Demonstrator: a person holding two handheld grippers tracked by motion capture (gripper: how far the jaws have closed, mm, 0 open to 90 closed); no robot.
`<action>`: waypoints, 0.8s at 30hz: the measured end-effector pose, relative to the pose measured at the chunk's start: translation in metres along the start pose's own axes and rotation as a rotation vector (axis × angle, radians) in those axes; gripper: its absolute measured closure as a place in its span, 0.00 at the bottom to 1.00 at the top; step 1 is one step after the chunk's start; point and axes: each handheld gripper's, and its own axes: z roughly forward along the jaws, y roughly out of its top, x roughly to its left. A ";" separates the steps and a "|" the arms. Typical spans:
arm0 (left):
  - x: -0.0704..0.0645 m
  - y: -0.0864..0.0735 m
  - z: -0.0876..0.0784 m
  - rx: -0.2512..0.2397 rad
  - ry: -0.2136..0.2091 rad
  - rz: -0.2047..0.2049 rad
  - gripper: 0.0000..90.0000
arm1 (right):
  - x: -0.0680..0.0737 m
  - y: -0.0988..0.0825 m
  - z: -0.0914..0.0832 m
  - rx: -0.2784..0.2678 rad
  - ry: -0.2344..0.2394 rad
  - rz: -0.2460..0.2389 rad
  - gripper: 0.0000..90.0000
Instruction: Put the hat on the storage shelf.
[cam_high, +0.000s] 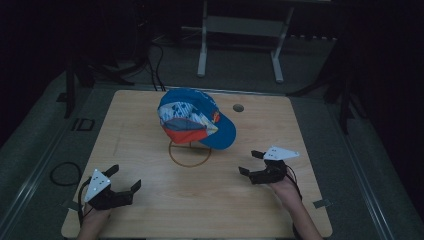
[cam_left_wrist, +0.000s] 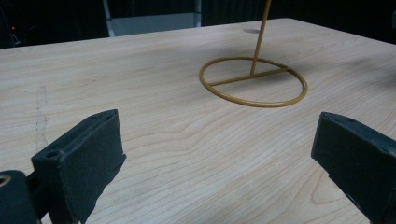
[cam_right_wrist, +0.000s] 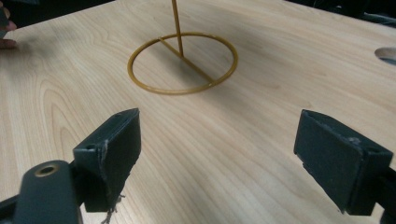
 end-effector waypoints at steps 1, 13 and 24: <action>0.000 0.000 0.000 0.001 0.000 -0.002 0.03 | 0.000 -0.003 0.001 0.002 0.004 -0.004 0.17; 0.001 0.001 -0.001 -0.007 0.009 0.000 0.03 | 0.000 -0.034 0.000 0.056 0.008 0.000 0.17; 0.001 0.000 -0.002 -0.006 0.006 0.003 0.03 | -0.002 -0.046 -0.017 0.009 -0.012 -0.009 0.17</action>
